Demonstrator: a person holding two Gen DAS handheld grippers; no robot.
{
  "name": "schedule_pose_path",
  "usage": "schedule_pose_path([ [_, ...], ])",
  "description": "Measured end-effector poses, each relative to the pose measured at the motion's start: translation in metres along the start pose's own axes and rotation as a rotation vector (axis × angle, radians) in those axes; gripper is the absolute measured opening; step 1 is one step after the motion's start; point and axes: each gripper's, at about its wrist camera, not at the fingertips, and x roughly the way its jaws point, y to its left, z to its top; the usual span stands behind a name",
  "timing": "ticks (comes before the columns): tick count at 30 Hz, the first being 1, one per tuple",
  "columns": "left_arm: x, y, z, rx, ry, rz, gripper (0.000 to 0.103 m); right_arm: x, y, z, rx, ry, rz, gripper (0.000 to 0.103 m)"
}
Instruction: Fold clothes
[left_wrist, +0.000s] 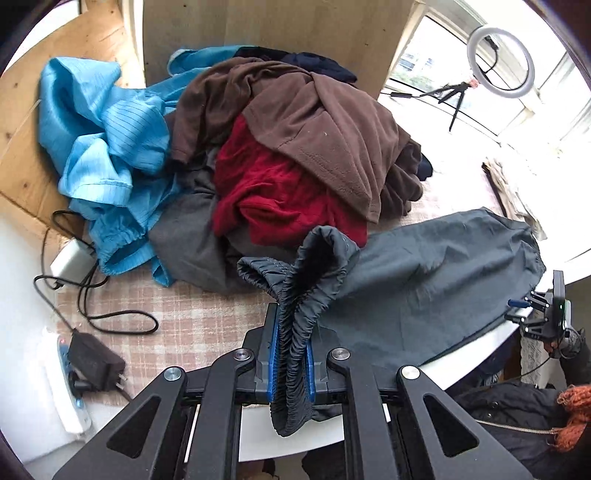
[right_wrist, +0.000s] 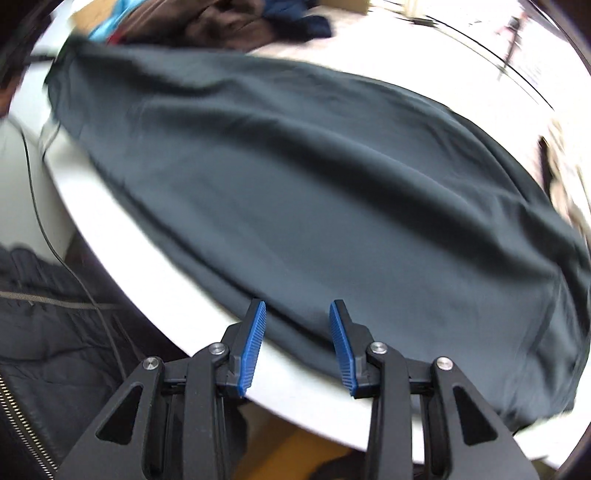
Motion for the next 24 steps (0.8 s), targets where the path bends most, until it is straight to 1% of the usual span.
schedule_pose_path([
  [2, -0.005, -0.006, -0.002, -0.015, -0.008, 0.017, 0.01, 0.008, 0.001, 0.004, -0.097, 0.033, 0.005, 0.036],
  [3, -0.007, -0.01, -0.003, -0.02, -0.011, 0.028, 0.01, 0.013, 0.002, 0.006, -0.142, 0.045, -0.011, 0.036],
  [4, -0.01, -0.013, -0.005, -0.025, -0.014, 0.04, 0.01, 0.017, 0.003, 0.008, -0.182, 0.059, -0.021, 0.035],
  [5, -0.012, -0.016, -0.007, -0.031, -0.016, 0.052, 0.01, 0.017, 0.003, 0.011, -0.205, 0.061, -0.01, 0.033],
  [6, -0.014, -0.019, -0.009, -0.037, -0.019, 0.065, 0.01, 0.017, 0.003, 0.014, -0.228, 0.063, 0.0, 0.021],
  [7, -0.016, -0.021, -0.01, -0.043, -0.022, 0.076, 0.01, 0.018, 0.002, 0.017, -0.251, 0.065, 0.011, 0.017],
  [8, -0.017, -0.022, -0.01, -0.05, -0.026, 0.086, 0.01, 0.018, 0.002, 0.02, -0.274, 0.066, 0.021, 0.005],
  [11, -0.022, -0.02, -0.009, -0.087, -0.041, 0.108, 0.011, 0.016, -0.003, 0.026, -0.314, 0.067, 0.064, 0.003],
  [13, -0.023, -0.015, -0.008, -0.116, -0.045, 0.118, 0.01, 0.011, -0.003, 0.025, -0.338, 0.071, 0.117, 0.003],
  [16, -0.021, -0.012, -0.007, -0.142, -0.045, 0.132, 0.01, 0.014, 0.001, 0.023, -0.379, 0.097, 0.156, 0.003],
  [17, -0.021, -0.014, -0.007, -0.141, -0.043, 0.134, 0.01, 0.015, 0.003, 0.022, -0.397, 0.105, 0.163, 0.003],
  [18, -0.02, -0.016, -0.008, -0.14, -0.04, 0.135, 0.01, 0.019, 0.007, 0.021, -0.431, 0.111, 0.136, 0.004],
  [19, -0.019, -0.018, -0.008, -0.139, -0.037, 0.135, 0.01, 0.022, 0.008, 0.024, -0.437, 0.118, 0.104, 0.003],
  [20, -0.02, -0.021, -0.009, -0.135, -0.036, 0.137, 0.01, 0.02, 0.005, 0.03, -0.413, 0.106, 0.092, 0.009],
  [21, -0.02, -0.025, -0.01, -0.128, -0.036, 0.14, 0.01, 0.015, -0.001, 0.039, -0.377, 0.094, 0.068, 0.022],
  [22, -0.022, -0.028, -0.01, -0.125, -0.037, 0.14, 0.01, 0.01, -0.006, 0.047, -0.34, 0.079, 0.052, 0.029],
  [23, -0.023, -0.031, -0.01, -0.122, -0.038, 0.141, 0.01, 0.0, -0.012, 0.056, -0.304, 0.049, 0.073, 0.041],
  [24, -0.025, -0.033, -0.01, -0.118, -0.04, 0.146, 0.01, -0.009, -0.017, 0.065, -0.269, 0.017, 0.1, 0.041],
])
